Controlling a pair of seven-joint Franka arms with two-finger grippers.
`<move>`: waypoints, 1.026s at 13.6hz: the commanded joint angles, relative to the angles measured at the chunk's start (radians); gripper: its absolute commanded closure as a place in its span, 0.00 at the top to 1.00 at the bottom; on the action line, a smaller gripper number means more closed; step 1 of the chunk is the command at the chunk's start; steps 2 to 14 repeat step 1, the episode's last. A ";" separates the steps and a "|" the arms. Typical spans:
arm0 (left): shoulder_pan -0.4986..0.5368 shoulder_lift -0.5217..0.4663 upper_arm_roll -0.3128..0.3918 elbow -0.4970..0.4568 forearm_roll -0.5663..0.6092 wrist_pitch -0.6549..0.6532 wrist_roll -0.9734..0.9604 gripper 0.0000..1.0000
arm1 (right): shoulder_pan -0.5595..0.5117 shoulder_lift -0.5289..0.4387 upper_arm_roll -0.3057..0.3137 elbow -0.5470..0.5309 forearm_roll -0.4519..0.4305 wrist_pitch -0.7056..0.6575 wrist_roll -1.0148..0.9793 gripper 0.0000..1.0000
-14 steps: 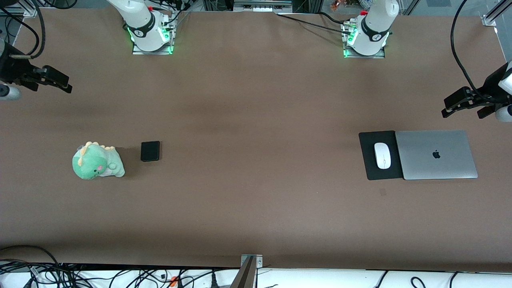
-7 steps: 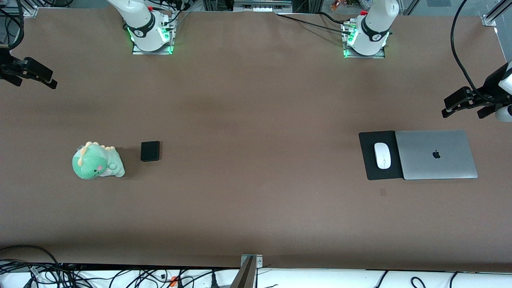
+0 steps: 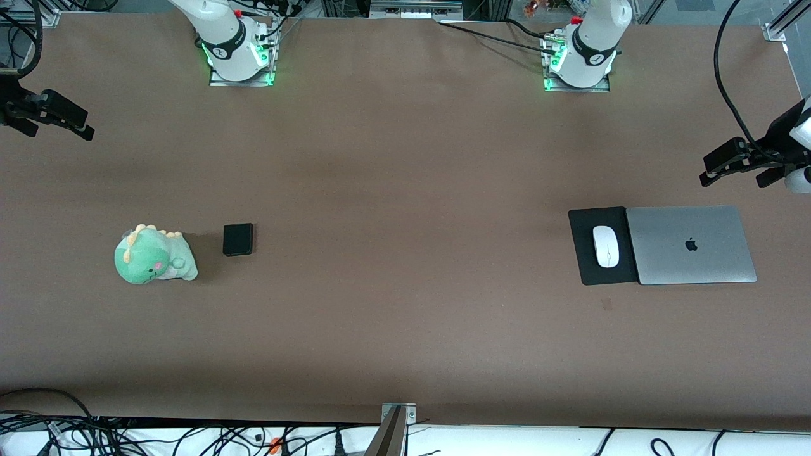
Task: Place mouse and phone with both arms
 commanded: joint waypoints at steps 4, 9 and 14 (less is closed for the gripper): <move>0.012 0.009 -0.004 0.027 -0.028 -0.023 0.012 1.00 | 0.002 0.009 -0.004 0.029 0.019 -0.027 -0.006 1.00; 0.012 0.009 -0.004 0.027 -0.028 -0.023 0.012 1.00 | 0.002 0.009 -0.004 0.029 0.019 -0.027 -0.006 1.00; 0.012 0.009 -0.004 0.027 -0.028 -0.023 0.012 1.00 | 0.002 0.009 -0.004 0.029 0.019 -0.027 -0.006 1.00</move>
